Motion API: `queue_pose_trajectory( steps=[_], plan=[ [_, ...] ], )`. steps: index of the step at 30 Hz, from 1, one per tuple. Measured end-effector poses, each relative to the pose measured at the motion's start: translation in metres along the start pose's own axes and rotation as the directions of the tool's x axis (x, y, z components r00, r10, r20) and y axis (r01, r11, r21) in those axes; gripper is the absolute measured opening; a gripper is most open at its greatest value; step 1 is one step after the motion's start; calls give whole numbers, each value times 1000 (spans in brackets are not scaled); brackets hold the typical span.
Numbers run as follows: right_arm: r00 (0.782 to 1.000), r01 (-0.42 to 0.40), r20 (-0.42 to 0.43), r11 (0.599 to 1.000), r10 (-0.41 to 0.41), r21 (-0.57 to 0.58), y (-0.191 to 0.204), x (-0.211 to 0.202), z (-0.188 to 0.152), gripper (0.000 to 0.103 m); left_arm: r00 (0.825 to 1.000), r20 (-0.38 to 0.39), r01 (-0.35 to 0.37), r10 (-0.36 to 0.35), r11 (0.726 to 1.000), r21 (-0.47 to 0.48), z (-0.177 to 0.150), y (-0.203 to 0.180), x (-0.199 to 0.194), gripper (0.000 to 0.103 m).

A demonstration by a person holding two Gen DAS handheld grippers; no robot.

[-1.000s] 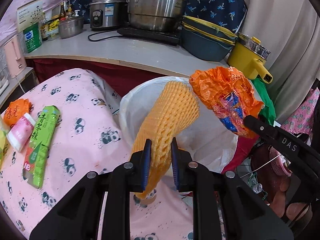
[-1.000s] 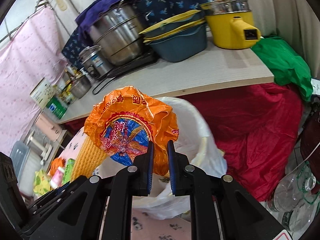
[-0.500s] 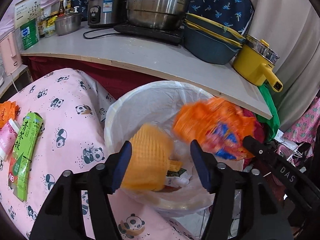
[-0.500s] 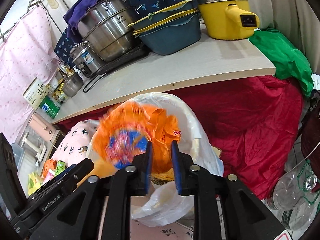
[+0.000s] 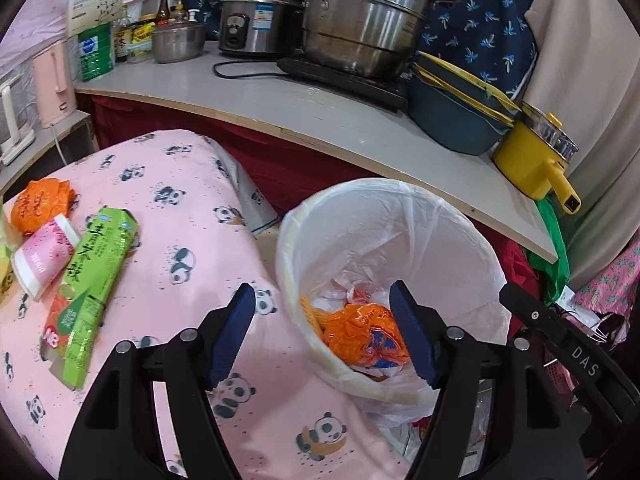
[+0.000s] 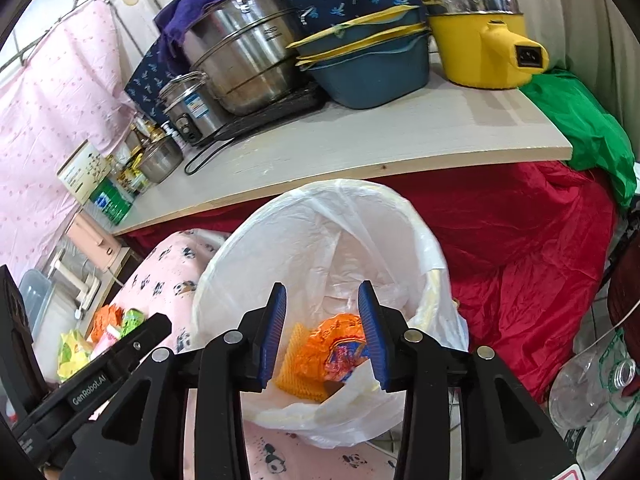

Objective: Collect trash
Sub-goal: 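Open the right gripper over the bin while the left releases the foam net, then move both grippers back to the remaining trash on the table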

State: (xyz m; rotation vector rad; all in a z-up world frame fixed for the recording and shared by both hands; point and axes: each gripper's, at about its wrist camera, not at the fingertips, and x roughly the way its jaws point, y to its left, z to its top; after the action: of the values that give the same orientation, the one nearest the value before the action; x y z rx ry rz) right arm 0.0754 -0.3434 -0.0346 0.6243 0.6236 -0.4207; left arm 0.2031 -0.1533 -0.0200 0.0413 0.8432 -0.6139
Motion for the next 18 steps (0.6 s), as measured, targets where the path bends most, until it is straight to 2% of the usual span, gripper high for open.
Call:
queue_pose_trajectory(
  steps=[4,18],
  plan=[
    [1000,-19,-6,999,19,-29,16,-4,-5,42,1000,23,-21,21,1000,-20,-2,14,-15,66],
    [992,-111,-81,980,99,-166,92,-9,-41,47,991,61,-115,123,986,-118,-25,77,-59,66]
  ],
)
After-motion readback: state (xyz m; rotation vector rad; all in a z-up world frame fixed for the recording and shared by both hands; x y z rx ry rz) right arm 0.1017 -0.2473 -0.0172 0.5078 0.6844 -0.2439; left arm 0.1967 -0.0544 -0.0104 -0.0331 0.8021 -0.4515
